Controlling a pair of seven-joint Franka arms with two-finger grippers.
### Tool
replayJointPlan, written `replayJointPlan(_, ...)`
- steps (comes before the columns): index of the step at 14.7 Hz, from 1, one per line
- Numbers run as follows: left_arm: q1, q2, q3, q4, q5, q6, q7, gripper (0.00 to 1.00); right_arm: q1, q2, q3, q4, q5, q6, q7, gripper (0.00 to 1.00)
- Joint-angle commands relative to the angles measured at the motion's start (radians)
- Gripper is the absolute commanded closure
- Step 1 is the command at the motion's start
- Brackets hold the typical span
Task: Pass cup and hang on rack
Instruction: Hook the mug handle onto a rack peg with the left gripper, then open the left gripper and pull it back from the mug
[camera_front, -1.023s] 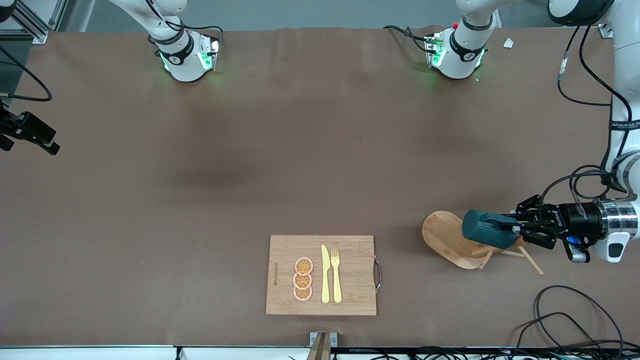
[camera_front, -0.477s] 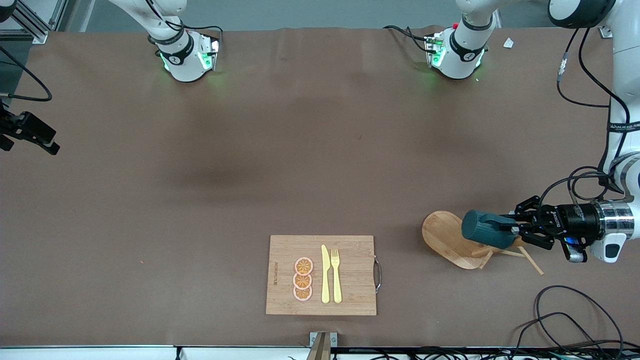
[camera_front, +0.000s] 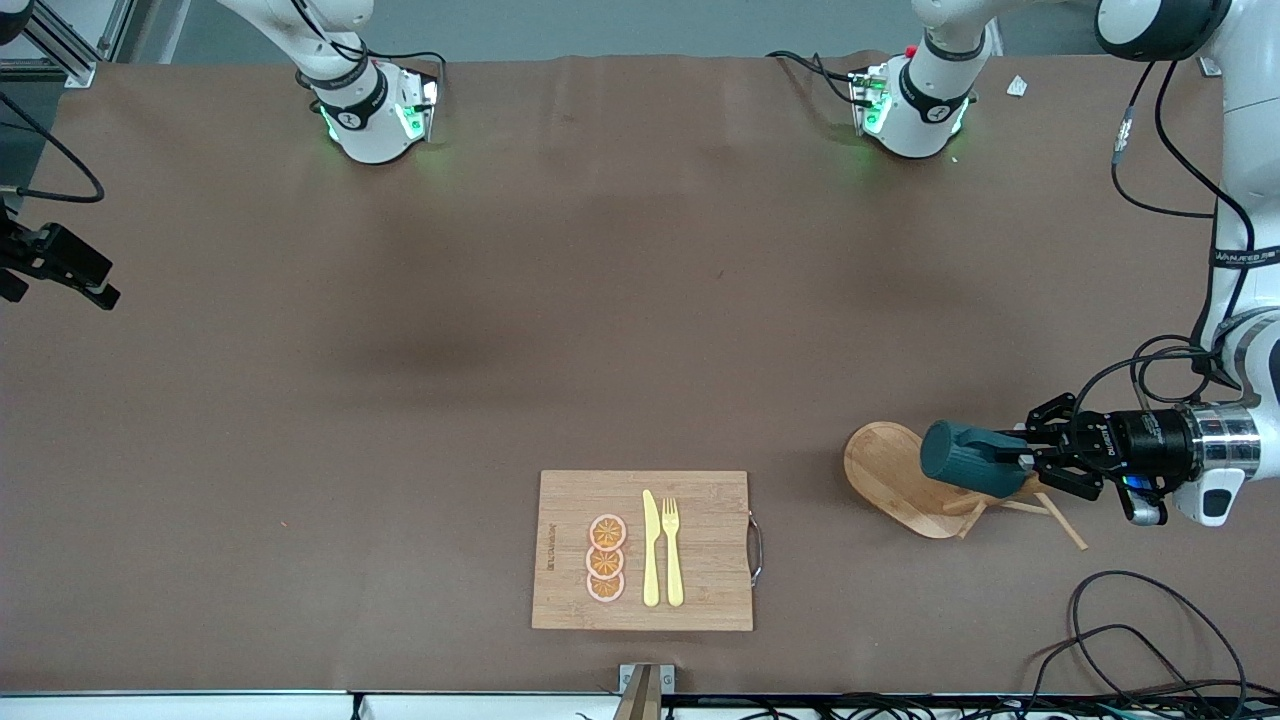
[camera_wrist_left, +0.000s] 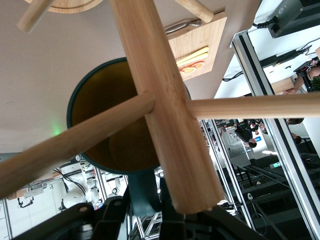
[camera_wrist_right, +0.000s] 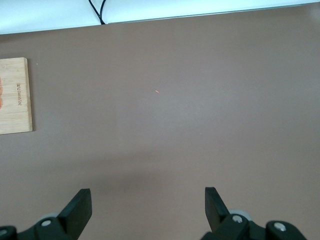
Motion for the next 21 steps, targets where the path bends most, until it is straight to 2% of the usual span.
replayJointPlan(1, 0.007, 0.002, -0.004, 0.005, -0.018, -0.007, -0.010, 0.75, -0.006, -0.027, 0.006, -0.029, 0.015, 0.014, -0.014, 0.00)
replayJointPlan(2, 0.008, 0.002, -0.003, 0.007, -0.018, -0.007, -0.008, 0.74, -0.006, -0.027, 0.006, -0.029, 0.015, 0.014, -0.014, 0.00)
replayJointPlan(3, 0.008, 0.002, -0.001, 0.005, -0.018, -0.007, -0.005, 0.68, -0.006, -0.027, 0.006, -0.029, 0.015, 0.014, -0.014, 0.00)
replayJointPlan(7, 0.008, -0.006, -0.001, 0.010, -0.033, -0.007, -0.011, 0.29, -0.008, -0.027, 0.006, -0.031, 0.015, 0.012, -0.014, 0.00)
replayJointPlan(8, 0.008, -0.012, -0.003, 0.011, -0.032, -0.007, -0.011, 0.09, -0.008, -0.027, 0.006, -0.031, 0.015, 0.012, -0.014, 0.00)
replayJointPlan(9, 0.008, -0.021, -0.003, 0.011, -0.027, -0.007, -0.008, 0.01, -0.008, -0.027, 0.006, -0.032, 0.015, 0.012, -0.014, 0.00)
replayJointPlan(11, 0.002, -0.055, -0.004, 0.010, -0.015, -0.008, -0.008, 0.00, -0.008, -0.027, 0.006, -0.032, 0.015, 0.014, -0.014, 0.00)
replayJointPlan(14, -0.024, -0.130, -0.024, 0.011, 0.086, -0.008, -0.010, 0.01, -0.006, -0.027, 0.006, -0.032, 0.015, 0.014, -0.014, 0.00)
replayJointPlan(17, -0.049, -0.161, -0.032, 0.014, 0.166, -0.008, -0.002, 0.00, -0.006, -0.027, 0.006, -0.032, 0.015, 0.014, -0.014, 0.00)
replayJointPlan(21, -0.142, -0.233, -0.035, 0.034, 0.432, -0.001, 0.033, 0.00, -0.008, -0.027, 0.006, -0.032, 0.015, 0.014, -0.014, 0.00)
